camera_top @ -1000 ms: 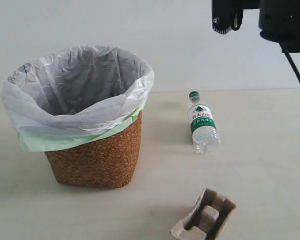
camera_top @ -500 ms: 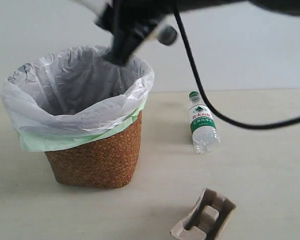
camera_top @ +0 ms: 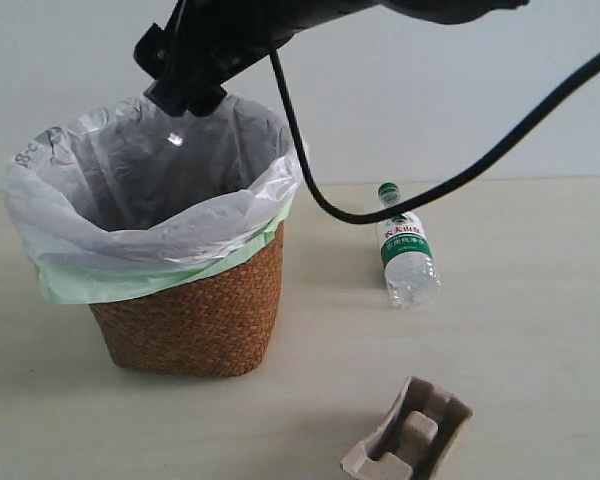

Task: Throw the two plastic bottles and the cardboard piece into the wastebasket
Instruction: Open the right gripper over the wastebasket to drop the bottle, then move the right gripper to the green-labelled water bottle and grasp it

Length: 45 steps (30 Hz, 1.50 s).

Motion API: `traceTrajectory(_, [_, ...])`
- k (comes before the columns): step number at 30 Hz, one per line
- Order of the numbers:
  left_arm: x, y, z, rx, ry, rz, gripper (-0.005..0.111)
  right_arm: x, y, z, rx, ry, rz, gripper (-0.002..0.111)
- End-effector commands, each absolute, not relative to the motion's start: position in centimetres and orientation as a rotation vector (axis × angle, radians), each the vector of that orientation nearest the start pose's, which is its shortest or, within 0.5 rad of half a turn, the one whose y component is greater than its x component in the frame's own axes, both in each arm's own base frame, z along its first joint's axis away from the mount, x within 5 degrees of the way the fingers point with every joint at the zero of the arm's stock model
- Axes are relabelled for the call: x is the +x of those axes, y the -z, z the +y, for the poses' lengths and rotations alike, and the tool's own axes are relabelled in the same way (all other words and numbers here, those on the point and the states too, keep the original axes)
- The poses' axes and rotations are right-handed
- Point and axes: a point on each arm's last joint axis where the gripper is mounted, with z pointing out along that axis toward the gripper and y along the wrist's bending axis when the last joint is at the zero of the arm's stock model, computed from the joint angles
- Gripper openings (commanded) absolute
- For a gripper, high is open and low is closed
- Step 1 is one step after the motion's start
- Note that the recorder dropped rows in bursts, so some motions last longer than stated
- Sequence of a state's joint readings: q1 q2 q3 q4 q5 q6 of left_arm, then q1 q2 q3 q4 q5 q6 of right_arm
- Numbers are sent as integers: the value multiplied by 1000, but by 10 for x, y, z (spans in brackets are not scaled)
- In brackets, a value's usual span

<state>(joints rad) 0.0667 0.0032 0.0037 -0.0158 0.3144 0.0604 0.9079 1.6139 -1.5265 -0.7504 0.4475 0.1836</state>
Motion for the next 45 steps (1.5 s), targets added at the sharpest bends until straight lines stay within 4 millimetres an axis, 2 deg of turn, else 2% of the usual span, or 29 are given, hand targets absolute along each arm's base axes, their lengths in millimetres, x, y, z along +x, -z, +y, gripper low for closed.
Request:
traceTrajectory(1, [54, -185, 3, -18, -63, 1791, 108, 258, -410, 273, -956, 51, 1662, 86])
traceTrajectory(4, [54, -185, 3, -18, -63, 1791, 108, 265, -413, 252, -774, 225, 1800, 86])
traceTrajectory(6, [54, -185, 3, -18, -63, 1791, 108, 270, -411, 238, -623, 278, 1878, 86])
traceTrajectory(8, [54, -185, 3, -18, -63, 1791, 108, 280, -404, 217, -462, 312, 2007, 81])
traceTrajectory(9, [54, -185, 3, -18, -63, 1791, 108, 291, -395, 204, -394, 293, 2106, 74])
traceTrajectory(11, [54, -185, 3, -18, -63, 1791, 108, 303, -383, 190, -355, 238, 2222, 69])
traceTrajectory(14, [54, -185, 3, -18, -63, 1791, 108, 331, -350, 168, -298, 83, 2449, 67])
traceTrajectory(20, [54, -185, 3, -18, -63, 1791, 108, 362, -303, 163, -322, 44, 2586, 67])
traceTrajectory(27, [54, -185, 3, -18, -63, 1791, 108, 393, -251, 179, -302, 0, 2566, 68])
traceTrajectory(32, [54, -185, 3, -18, -63, 1791, 108, 414, -216, 175, -251, 0, 2573, 68])
traceTrajectory(37, [54, -185, 3, -18, -63, 1791, 108, 429, -194, 159, -190, 29, 2582, 68])
traceTrajectory(39, [54, -185, 3, -18, -63, 1791, 108, 433, -188, 155, -180, 26, 2578, 74])
traceTrajectory(41, [54, -185, 3, -18, -63, 1791, 108, 437, -182, 156, -196, 22, 2560, 78])
traceTrajectory(45, [54, -185, 3, -18, -63, 1791, 108, 442, -170, 161, -209, -26, 2530, 79])
